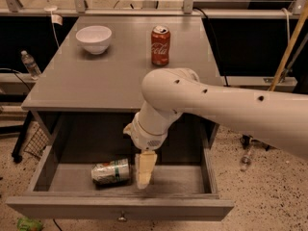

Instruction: Pick 7up can from top drawer and place on counter

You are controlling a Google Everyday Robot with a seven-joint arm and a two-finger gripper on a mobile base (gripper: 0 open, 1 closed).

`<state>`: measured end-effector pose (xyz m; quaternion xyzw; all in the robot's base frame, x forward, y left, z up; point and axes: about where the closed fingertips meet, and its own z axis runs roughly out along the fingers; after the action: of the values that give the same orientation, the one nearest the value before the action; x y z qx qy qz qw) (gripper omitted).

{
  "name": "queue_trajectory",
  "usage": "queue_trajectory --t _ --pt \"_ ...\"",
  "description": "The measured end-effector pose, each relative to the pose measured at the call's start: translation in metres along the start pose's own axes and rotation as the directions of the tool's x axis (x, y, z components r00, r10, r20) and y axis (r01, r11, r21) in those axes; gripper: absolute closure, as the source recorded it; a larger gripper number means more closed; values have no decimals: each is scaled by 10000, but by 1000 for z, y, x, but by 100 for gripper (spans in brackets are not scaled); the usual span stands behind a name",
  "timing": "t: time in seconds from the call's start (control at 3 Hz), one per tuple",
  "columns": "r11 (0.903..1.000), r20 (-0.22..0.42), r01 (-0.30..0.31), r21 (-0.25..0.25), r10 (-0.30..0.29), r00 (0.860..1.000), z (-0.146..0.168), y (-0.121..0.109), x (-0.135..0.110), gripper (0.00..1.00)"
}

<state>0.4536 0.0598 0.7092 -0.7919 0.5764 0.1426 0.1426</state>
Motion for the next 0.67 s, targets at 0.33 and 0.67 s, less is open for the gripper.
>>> queue_trajectory --t 0.33,0.67 --pt "9973 543 397 618 -431 9976 11 -15 -14 0" --pt "9894 1101 718 1259 -859 9902 23 -33 -29 0"
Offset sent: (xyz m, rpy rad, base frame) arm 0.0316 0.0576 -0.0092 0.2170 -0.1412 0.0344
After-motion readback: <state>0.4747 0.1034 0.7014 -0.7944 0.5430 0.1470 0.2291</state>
